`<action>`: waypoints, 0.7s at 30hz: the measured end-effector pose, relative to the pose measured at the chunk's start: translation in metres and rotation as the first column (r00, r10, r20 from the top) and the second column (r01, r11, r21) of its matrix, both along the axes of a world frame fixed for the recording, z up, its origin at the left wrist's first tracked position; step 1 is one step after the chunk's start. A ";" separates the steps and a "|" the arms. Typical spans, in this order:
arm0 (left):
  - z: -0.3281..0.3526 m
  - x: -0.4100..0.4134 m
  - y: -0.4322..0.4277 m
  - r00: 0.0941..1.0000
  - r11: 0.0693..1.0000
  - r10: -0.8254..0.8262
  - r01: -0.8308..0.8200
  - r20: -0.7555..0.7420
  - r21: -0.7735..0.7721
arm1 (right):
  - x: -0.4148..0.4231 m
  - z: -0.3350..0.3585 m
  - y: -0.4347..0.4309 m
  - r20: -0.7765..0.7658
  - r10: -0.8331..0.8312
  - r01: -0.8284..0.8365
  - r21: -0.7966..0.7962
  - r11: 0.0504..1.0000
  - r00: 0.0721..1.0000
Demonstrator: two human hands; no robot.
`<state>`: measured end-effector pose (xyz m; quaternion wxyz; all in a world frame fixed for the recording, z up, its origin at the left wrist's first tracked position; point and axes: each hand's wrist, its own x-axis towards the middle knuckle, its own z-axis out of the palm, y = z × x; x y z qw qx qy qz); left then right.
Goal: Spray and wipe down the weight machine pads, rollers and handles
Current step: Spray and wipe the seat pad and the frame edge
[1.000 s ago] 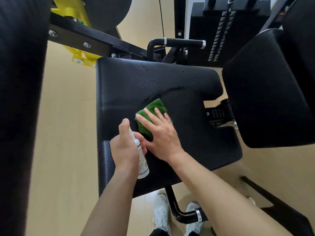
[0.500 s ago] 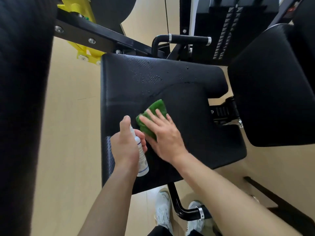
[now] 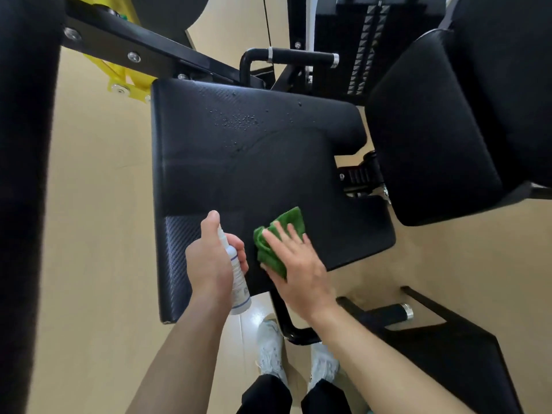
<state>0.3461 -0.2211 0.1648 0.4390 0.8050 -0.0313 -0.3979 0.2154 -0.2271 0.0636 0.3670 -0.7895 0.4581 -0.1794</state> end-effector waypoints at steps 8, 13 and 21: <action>-0.011 -0.032 -0.002 0.996 0.996 -0.078 0.076 -0.038 -0.053 | -0.089 0.004 -0.043 0.070 -0.489 0.422 0.407 0.810 0.870; -0.026 -0.053 -0.008 0.988 0.989 -0.138 0.134 -0.066 -0.064 | -0.087 -0.021 -0.036 -0.232 -0.448 0.489 0.161 0.857 0.863; -0.046 -0.067 -0.029 0.971 0.972 -0.228 0.222 -0.074 -0.074 | -0.086 -0.052 -0.060 -0.447 -0.100 0.016 -0.189 0.982 0.889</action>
